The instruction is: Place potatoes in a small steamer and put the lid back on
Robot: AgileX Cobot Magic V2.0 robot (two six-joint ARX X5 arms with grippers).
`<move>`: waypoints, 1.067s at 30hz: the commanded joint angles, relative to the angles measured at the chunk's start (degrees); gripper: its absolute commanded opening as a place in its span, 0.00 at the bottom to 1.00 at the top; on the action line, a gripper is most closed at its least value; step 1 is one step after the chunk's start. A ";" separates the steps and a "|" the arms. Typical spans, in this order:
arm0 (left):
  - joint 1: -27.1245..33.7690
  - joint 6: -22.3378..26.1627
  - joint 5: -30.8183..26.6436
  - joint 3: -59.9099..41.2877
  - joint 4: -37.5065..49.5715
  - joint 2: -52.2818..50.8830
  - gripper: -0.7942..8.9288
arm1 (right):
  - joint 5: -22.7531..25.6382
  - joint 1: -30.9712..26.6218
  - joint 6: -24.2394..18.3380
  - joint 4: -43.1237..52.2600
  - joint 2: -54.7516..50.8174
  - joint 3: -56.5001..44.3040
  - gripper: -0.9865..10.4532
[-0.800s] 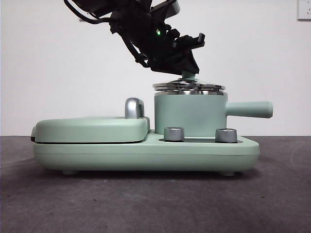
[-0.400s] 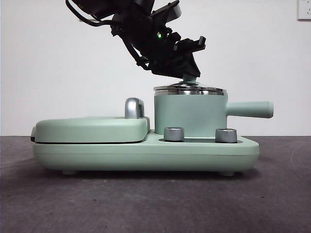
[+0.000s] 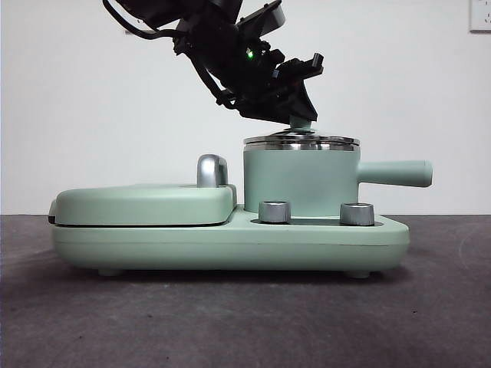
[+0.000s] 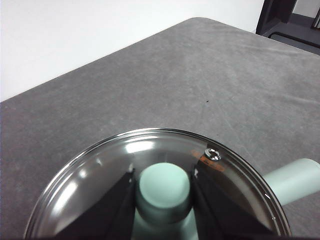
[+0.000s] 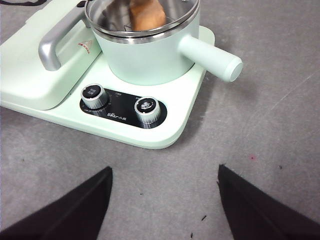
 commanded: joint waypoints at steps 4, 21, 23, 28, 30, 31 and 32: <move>0.94 -2.08 0.96 0.46 -2.34 1.05 0.09 | 0.00 0.39 0.37 -0.83 0.28 0.07 0.37; 1.22 -2.71 0.92 0.68 -2.91 1.05 0.26 | 0.07 0.39 0.37 -2.16 0.28 0.07 0.37; 1.22 -2.71 0.92 0.85 -2.78 1.05 0.32 | 0.07 0.39 0.37 -2.29 0.28 0.07 0.37; 1.09 -2.75 0.92 2.21 -3.15 0.92 0.32 | 0.09 0.39 0.37 -2.89 0.28 0.07 0.37; 1.05 -2.86 0.94 3.23 -3.76 0.35 0.32 | 0.09 0.39 0.35 -3.02 0.28 0.07 0.37; 1.05 -2.89 0.94 3.56 -4.15 -0.13 0.32 | 0.07 0.39 0.37 -3.02 0.28 0.07 0.37; 1.01 -2.89 0.94 3.78 -4.74 -0.90 0.31 | 0.09 0.39 0.37 -2.99 0.28 0.07 0.37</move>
